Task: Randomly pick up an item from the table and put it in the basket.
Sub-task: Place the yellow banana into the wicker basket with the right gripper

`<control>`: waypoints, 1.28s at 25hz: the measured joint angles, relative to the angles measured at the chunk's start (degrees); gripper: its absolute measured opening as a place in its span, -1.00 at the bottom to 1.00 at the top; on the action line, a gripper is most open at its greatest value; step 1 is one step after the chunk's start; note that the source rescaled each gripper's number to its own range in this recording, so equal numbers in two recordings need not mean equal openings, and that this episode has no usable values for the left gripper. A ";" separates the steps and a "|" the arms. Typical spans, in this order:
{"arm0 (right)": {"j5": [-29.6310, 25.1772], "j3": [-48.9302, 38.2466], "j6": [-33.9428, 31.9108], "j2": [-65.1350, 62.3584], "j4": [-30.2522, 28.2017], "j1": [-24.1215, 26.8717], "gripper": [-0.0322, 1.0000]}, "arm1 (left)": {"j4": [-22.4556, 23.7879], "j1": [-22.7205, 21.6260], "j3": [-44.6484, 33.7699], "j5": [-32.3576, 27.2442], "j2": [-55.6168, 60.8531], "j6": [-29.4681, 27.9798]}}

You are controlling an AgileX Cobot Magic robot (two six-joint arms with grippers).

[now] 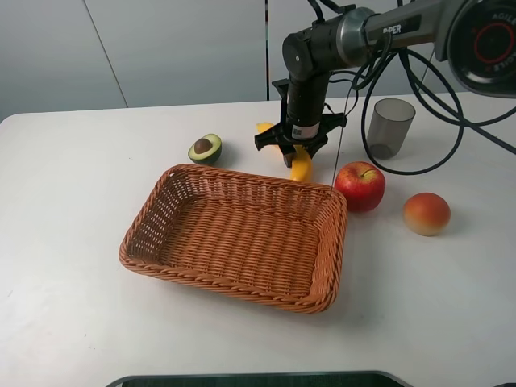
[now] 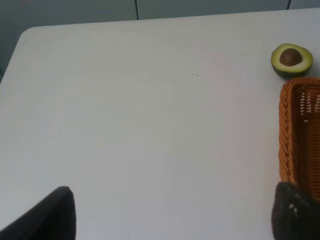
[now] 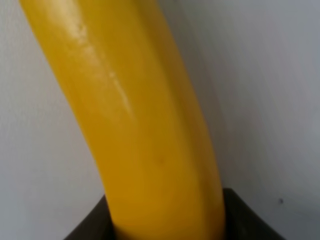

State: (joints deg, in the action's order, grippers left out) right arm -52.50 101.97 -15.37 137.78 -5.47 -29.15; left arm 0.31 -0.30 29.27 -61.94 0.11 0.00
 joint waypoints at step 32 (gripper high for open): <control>-14.31 -10.99 23.84 -25.61 7.84 -14.85 -0.89 | 0.00 0.00 0.00 0.00 0.00 0.00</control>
State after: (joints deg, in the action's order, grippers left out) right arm -66.81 90.97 8.47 112.17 2.37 -44.00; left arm 0.31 -0.30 29.27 -61.94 0.11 0.00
